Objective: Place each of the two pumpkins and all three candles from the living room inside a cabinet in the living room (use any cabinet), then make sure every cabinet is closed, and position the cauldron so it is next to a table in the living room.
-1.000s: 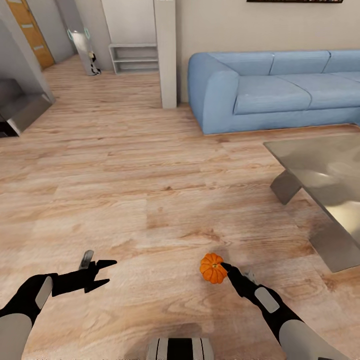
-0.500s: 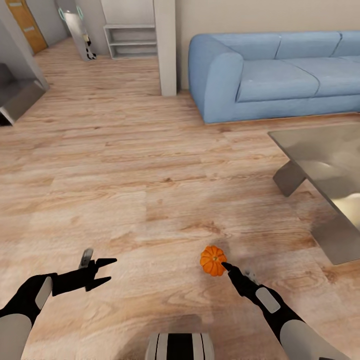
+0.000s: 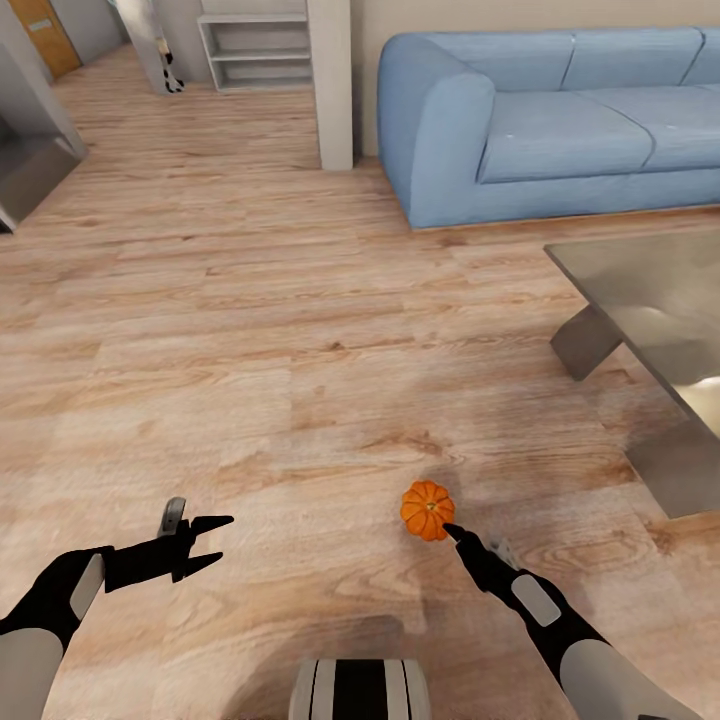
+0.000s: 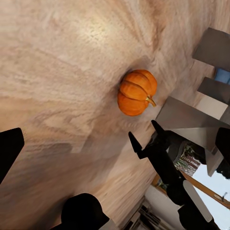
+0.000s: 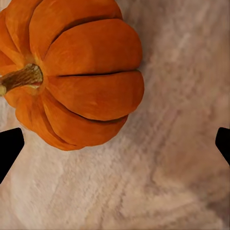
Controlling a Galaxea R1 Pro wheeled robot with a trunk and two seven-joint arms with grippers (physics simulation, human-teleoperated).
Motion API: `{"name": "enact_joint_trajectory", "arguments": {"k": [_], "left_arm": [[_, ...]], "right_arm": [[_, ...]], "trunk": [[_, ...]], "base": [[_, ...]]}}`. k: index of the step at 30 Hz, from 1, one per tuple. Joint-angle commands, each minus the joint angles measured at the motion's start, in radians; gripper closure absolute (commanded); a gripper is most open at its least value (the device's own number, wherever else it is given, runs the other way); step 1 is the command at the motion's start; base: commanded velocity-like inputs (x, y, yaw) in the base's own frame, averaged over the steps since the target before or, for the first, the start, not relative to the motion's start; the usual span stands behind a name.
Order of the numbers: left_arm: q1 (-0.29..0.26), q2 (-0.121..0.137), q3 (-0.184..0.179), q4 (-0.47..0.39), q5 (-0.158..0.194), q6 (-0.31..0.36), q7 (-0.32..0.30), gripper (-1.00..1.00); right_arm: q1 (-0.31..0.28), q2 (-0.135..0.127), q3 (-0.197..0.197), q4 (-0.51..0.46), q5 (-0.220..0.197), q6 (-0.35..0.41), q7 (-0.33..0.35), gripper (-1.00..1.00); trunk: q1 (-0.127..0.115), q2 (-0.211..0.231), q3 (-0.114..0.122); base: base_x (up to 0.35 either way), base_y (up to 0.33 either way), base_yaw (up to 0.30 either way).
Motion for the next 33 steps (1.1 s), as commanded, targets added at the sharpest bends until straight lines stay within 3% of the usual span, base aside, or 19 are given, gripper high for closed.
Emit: {"name": "enact_joint_trajectory", "arguments": {"k": [1, 5, 9, 14, 26, 33], "left_arm": [[0.000, 0.000, 0.000, 0.000, 0.000, 0.000, 0.000, -1.00], [0.000, 0.000, 0.000, 0.000, 0.002, 0.000, -0.001, -1.00], [0.000, -0.021, -0.002, 0.000, 0.003, 0.001, -0.011, -1.00], [0.000, -0.022, -0.002, 0.000, 0.002, 0.002, -0.009, -1.00], [0.000, -0.022, -0.001, 0.000, 0.002, 0.001, -0.010, -1.00], [0.000, -0.022, -0.002, 0.000, 0.002, 0.001, -0.011, -1.00]], "right_arm": [[0.000, 0.000, 0.000, 0.000, 0.000, 0.000, 0.002, -1.00], [0.000, -0.001, 0.000, 0.000, 0.000, 0.000, 0.021, -1.00], [0.000, -0.023, 0.022, 0.007, 0.023, 0.009, 0.043, -1.00], [0.000, -0.002, 0.032, -0.015, 0.018, 0.004, 0.071, -1.00], [0.000, -0.005, 0.054, -0.033, 0.015, 0.000, 0.138, -1.00], [0.000, -0.034, 0.051, -0.025, 0.007, -0.001, 0.160, -1.00]], "trunk": [[0.000, 0.000, 0.000], [0.000, 0.000, 0.000], [0.000, 0.000, 0.000], [0.000, 0.000, 0.000], [0.000, 0.000, -0.004], [0.000, 0.000, -0.004]], "base": [[0.000, 0.000, 0.000], [0.000, 0.000, 0.000], [0.000, 0.000, 0.000], [0.000, 0.000, 0.000], [0.077, 0.000, 0.000], [0.001, 0.000, 0.000]]}}
